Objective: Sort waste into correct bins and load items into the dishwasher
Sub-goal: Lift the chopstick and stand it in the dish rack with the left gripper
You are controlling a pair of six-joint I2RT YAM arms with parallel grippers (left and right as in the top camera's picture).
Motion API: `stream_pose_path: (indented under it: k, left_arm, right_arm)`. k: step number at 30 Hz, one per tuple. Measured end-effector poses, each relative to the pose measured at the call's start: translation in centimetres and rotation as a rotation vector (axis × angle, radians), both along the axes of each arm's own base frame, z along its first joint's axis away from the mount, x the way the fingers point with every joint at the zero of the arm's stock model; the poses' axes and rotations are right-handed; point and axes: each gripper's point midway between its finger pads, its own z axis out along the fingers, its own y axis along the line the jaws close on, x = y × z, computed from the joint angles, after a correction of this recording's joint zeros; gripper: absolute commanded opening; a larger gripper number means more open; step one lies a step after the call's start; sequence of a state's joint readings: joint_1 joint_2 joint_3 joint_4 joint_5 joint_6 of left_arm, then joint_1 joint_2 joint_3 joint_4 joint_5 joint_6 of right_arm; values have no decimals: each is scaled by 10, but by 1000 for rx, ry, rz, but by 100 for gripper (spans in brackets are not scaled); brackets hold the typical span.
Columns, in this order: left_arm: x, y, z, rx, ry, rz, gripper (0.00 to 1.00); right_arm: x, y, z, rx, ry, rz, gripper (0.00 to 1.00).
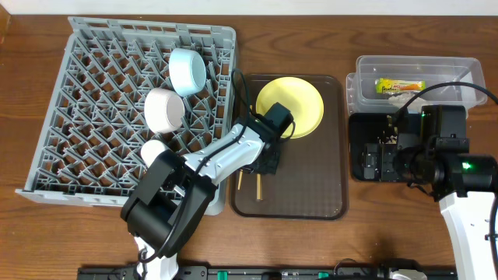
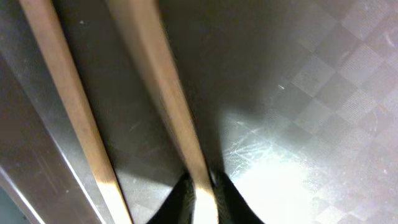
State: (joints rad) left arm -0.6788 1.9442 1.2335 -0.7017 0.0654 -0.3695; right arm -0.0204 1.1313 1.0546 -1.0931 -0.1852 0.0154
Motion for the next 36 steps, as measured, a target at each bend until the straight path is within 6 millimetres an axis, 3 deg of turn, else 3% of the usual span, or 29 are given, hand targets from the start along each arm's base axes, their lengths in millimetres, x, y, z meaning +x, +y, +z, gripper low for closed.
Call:
stream_pose_path:
  k: [9,13,16,19,22,24,30,36]
  left_arm:
    - [-12,9,2,34,46,-4,6]
    - [-14,11,17,26,35,-4,6]
    - [-8,6,52,-37,-44,-10,6]
    - [2,4,106,-128,-181,-27,6]
    - [15,20,146,-145,-315,-13,6]
    - [23,36,159,-131,-368,7,6]
    - [40,79,156,-47,-374,75,6]
    - [51,101,142,1,-342,121,9]
  right_arm:
    - [-1,0,-1,0,6,0,99]
    - [-1,0,-1,0,6,0,99]
    - [-1,0,-1,0,6,0,99]
    - [-1,0,-1,0,7,0,99]
    - [-2,0,-1,0,7,0,99]
    - [-2,0,-1,0,7,0,99]
    - [-2,0,-1,0,7,0,99]
    - [-1,0,-1,0,7,0,99]
